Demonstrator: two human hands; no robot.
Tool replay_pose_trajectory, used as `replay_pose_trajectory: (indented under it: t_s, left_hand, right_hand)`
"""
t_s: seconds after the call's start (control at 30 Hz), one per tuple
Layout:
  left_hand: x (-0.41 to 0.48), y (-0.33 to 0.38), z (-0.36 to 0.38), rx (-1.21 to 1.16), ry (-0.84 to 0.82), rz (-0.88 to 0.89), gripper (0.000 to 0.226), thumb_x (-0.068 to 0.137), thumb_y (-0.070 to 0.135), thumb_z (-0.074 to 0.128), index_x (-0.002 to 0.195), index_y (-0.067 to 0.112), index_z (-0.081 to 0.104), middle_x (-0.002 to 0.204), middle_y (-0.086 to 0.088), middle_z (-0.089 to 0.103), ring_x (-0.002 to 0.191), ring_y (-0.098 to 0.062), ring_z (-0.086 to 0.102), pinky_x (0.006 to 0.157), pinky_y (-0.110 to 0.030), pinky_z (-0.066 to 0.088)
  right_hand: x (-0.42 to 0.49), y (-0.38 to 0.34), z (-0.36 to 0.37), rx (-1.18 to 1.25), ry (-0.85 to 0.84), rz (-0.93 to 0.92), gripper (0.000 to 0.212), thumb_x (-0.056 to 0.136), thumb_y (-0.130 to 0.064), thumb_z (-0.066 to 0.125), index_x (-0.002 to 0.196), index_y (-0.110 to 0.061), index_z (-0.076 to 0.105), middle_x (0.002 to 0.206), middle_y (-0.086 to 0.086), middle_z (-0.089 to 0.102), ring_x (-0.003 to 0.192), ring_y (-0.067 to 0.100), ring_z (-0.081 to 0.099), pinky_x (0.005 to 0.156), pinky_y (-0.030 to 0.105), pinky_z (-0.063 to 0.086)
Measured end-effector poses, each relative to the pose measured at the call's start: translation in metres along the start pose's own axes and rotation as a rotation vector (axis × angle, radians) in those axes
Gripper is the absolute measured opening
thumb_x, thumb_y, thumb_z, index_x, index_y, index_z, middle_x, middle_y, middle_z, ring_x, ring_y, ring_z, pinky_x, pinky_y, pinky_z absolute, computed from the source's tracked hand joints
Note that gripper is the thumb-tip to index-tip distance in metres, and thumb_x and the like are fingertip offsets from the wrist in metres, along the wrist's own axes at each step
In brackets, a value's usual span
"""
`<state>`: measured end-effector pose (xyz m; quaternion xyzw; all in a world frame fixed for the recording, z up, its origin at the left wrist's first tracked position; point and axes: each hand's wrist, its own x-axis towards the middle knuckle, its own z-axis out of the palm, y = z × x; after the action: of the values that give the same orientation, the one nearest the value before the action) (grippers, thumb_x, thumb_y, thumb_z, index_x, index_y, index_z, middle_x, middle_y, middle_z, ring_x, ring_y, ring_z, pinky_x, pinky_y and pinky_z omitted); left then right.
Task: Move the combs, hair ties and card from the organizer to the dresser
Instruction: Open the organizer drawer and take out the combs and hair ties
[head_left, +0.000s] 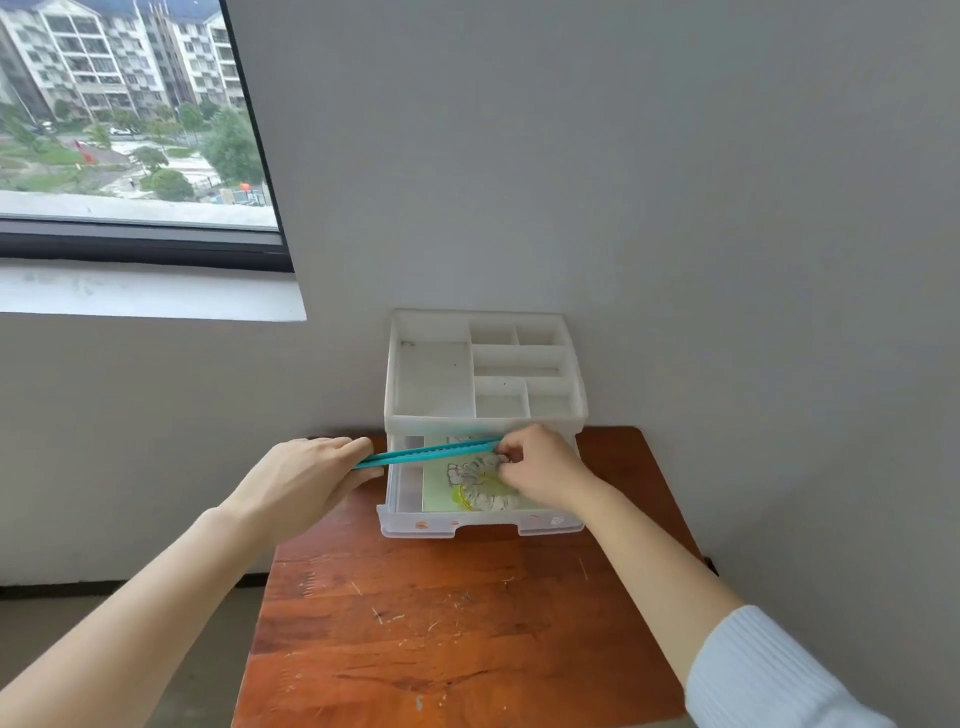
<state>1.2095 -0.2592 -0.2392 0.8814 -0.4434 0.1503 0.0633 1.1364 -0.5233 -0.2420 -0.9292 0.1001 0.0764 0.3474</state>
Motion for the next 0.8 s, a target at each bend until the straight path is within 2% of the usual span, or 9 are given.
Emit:
replay_pose_trajectory:
  t_s: [0.03, 0.13, 0.2, 0.37, 0.47, 0.5, 0.57, 0.73, 0.8]
  left_hand:
    - [-0.005, -0.001, 0.001, 0.018, 0.036, 0.005, 0.028, 0.091, 0.041, 0.048, 0.076, 0.018, 0.055, 0.059, 0.006, 0.062, 0.047, -0.021, 0.058, 0.037, -0.029, 0.043]
    - [-0.015, -0.002, 0.003, -0.012, 0.07, -0.001, 0.05, 0.092, 0.05, 0.021, 0.076, 0.02, 0.056, 0.058, 0.007, 0.059, 0.046, -0.019, 0.058, 0.039, -0.025, 0.042]
    - [-0.017, -0.002, 0.006, -0.013, 0.093, 0.0, 0.059, 0.094, 0.052, 0.011, 0.076, 0.019, 0.055, 0.059, 0.007, 0.059, 0.046, -0.02, 0.057, 0.042, -0.025, 0.042]
    - [-0.016, -0.002, 0.011, -0.067, 0.023, -0.037, 0.043, 0.091, 0.05, 0.029, 0.087, 0.019, 0.058, 0.072, 0.004, 0.064, 0.059, -0.022, 0.059, 0.055, -0.03, 0.046]
    - [-0.017, -0.002, 0.01, -0.078, 0.032, -0.029, 0.05, 0.09, 0.054, 0.023, 0.083, 0.017, 0.057, 0.069, 0.004, 0.061, 0.057, -0.024, 0.058, 0.053, -0.03, 0.045]
    - [-0.018, -0.002, 0.009, -0.086, 0.04, -0.026, 0.05, 0.09, 0.055, 0.025, 0.082, 0.017, 0.057, 0.068, 0.003, 0.062, 0.056, -0.024, 0.058, 0.052, -0.029, 0.045]
    - [-0.022, 0.001, 0.01, -0.115, 0.045, -0.037, 0.045, 0.09, 0.052, 0.032, 0.084, 0.017, 0.059, 0.069, 0.003, 0.064, 0.055, -0.022, 0.058, 0.05, -0.029, 0.046]
    - [-0.049, 0.02, 0.014, -0.302, 0.085, -0.245, 0.036, 0.089, 0.046, 0.036, 0.082, 0.015, 0.053, 0.063, 0.003, 0.058, 0.052, -0.023, 0.053, 0.048, -0.032, 0.045]
    - [-0.058, 0.032, 0.011, -0.389, 0.139, -0.37, 0.033, 0.091, 0.041, 0.043, 0.077, 0.012, 0.049, 0.055, 0.002, 0.051, 0.048, -0.026, 0.046, 0.046, -0.033, 0.04]
  right_hand:
    - [0.004, -0.002, 0.006, -0.02, -0.029, 0.023, 0.025, 0.083, -0.01, 0.059, 0.107, -0.011, 0.066, 0.102, 0.001, 0.066, 0.076, 0.009, 0.061, 0.057, 0.014, 0.047]
    - [0.011, -0.006, 0.018, -0.083, -0.023, 0.084, 0.03, 0.08, -0.011, 0.064, 0.109, -0.014, 0.06, 0.104, 0.001, 0.064, 0.088, 0.016, 0.063, 0.074, 0.03, 0.058]
    - [0.014, -0.008, 0.021, -0.168, 0.005, 0.091, 0.029, 0.078, -0.017, 0.067, 0.105, -0.015, 0.058, 0.098, -0.001, 0.065, 0.083, 0.015, 0.065, 0.072, 0.033, 0.059]
    - [0.008, -0.009, 0.018, -0.228, 0.008, 0.112, 0.031, 0.075, -0.026, 0.072, 0.102, -0.015, 0.062, 0.095, -0.001, 0.069, 0.078, 0.015, 0.067, 0.068, 0.035, 0.06]
    - [-0.003, -0.008, 0.01, -0.234, 0.093, 0.091, 0.016, 0.076, -0.029, 0.069, 0.077, -0.021, 0.055, 0.078, -0.009, 0.061, 0.065, 0.01, 0.06, 0.05, 0.026, 0.047]
    - [-0.008, -0.009, 0.005, -0.24, 0.142, 0.078, 0.019, 0.076, -0.029, 0.067, 0.068, -0.022, 0.051, 0.072, -0.01, 0.056, 0.062, 0.01, 0.055, 0.047, 0.025, 0.04]
    - [-0.018, -0.012, -0.003, -0.229, 0.24, 0.047, 0.021, 0.074, -0.031, 0.065, 0.063, -0.02, 0.051, 0.069, -0.007, 0.055, 0.059, 0.013, 0.052, 0.047, 0.026, 0.037]
    - [-0.038, -0.04, -0.028, 0.113, 0.383, -0.07, 0.026, 0.075, -0.018, 0.067, 0.059, -0.018, 0.047, 0.045, -0.009, 0.05, 0.041, 0.0, 0.047, 0.041, 0.01, 0.032]
    - [-0.042, -0.056, -0.033, 0.179, 0.348, -0.14, 0.02, 0.076, -0.015, 0.065, 0.064, -0.018, 0.049, 0.052, -0.01, 0.046, 0.046, 0.003, 0.04, 0.048, 0.018, 0.034]
